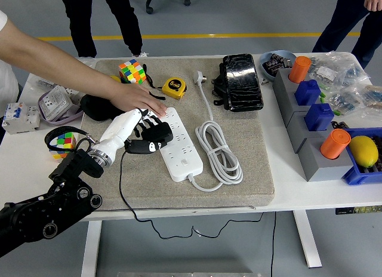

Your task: Put the plug near the board,insert it into the board,press the button,pull the plug out

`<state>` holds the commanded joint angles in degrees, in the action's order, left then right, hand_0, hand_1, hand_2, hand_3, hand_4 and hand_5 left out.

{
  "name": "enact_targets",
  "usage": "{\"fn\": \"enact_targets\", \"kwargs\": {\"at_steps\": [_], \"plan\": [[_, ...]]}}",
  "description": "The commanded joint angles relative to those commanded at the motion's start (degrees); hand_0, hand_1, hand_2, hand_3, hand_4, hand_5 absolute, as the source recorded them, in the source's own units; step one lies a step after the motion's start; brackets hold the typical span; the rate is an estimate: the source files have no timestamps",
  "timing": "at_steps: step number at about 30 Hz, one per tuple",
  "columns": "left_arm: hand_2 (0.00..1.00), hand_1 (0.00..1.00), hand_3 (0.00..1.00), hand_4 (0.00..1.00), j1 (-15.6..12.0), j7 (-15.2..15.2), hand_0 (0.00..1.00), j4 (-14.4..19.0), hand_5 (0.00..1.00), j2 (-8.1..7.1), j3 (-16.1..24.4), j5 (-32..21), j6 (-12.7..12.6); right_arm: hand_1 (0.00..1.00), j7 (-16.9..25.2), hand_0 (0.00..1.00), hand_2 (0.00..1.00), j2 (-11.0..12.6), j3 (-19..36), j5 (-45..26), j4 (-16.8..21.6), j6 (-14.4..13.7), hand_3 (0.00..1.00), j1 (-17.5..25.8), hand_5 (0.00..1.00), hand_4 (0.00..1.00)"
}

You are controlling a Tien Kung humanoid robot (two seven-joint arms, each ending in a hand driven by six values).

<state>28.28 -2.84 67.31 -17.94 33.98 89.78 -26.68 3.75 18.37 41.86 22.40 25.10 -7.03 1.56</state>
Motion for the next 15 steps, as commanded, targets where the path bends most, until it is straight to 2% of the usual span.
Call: {"fn": "enact_targets", "kwargs": {"at_steps": [15], "plan": [[0.442,0.415,0.533,0.747,-1.55,1.79,0.266,0.53,0.002,-0.6,2.11,0.39,-1.47,0.648,-0.02,0.571,0.633,0.03,-0.2,-0.02,-0.01,0.01,0.541,0.19,0.473,0.921]]}}
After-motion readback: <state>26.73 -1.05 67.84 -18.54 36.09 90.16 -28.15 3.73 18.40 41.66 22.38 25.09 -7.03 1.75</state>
